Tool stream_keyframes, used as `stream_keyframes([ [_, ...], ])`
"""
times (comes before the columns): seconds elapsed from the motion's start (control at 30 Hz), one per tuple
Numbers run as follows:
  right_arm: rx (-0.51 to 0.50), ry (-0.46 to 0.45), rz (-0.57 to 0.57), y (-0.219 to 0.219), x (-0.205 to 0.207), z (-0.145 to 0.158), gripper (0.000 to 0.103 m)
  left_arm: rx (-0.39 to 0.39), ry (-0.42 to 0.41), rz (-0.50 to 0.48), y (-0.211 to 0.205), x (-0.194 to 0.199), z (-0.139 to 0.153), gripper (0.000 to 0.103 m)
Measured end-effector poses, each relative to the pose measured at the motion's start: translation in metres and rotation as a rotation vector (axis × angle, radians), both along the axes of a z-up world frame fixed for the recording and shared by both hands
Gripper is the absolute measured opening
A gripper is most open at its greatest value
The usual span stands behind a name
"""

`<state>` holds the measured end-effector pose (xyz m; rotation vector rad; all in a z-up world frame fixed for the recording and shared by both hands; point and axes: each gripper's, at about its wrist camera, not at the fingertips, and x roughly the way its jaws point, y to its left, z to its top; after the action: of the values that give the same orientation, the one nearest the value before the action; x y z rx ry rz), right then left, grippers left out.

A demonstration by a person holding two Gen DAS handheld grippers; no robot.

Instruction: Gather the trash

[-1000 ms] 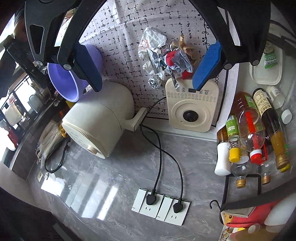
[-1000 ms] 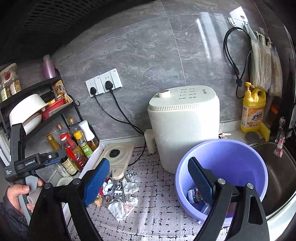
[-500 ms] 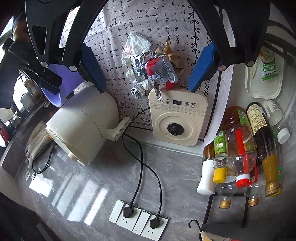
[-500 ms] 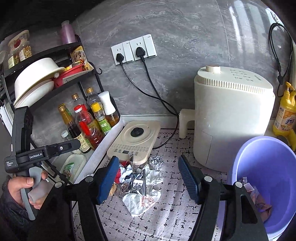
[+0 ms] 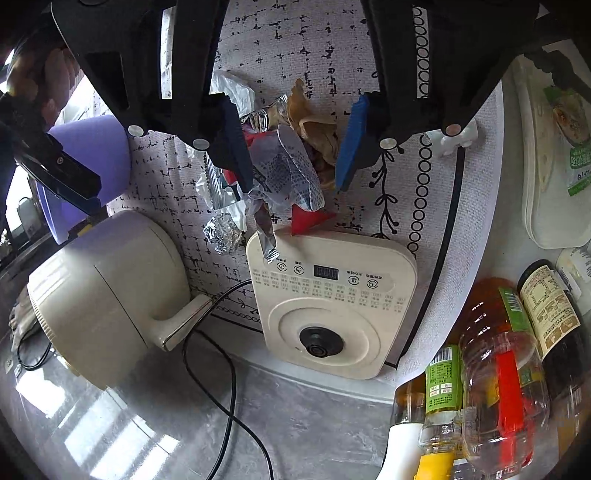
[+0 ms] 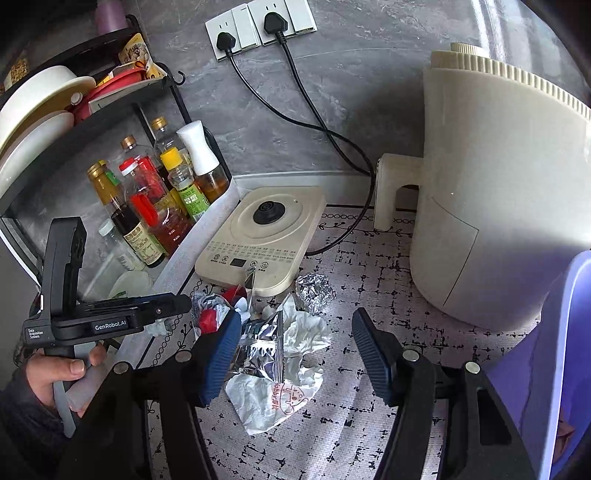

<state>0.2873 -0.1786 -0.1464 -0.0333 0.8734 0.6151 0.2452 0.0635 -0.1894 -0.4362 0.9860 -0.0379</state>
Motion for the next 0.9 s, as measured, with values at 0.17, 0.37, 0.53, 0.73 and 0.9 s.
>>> stream_keyframes([
  [0.17,-0.012,0.027,-0.008,0.002,0.013,-0.013,0.062,0.002,0.058,-0.011,0.000,0.011,-0.019,0.013],
  [0.37,-0.023,0.049,-0.006,0.009,0.030,-0.025,0.062,-0.057,0.033,0.025,0.013,0.010,-0.007,0.007],
  [0.53,-0.020,0.066,0.000,0.018,0.044,-0.035,0.060,-0.072,-0.047,0.070,0.025,0.000,0.026,0.007],
  [0.73,-0.035,0.089,0.014,0.037,0.063,-0.053,0.059,0.018,-0.065,0.130,0.031,-0.008,0.038,0.007],
  [0.9,-0.057,0.108,0.023,0.050,0.077,-0.070,0.061,0.036,-0.053,0.150,0.035,-0.009,0.031,0.007],
])
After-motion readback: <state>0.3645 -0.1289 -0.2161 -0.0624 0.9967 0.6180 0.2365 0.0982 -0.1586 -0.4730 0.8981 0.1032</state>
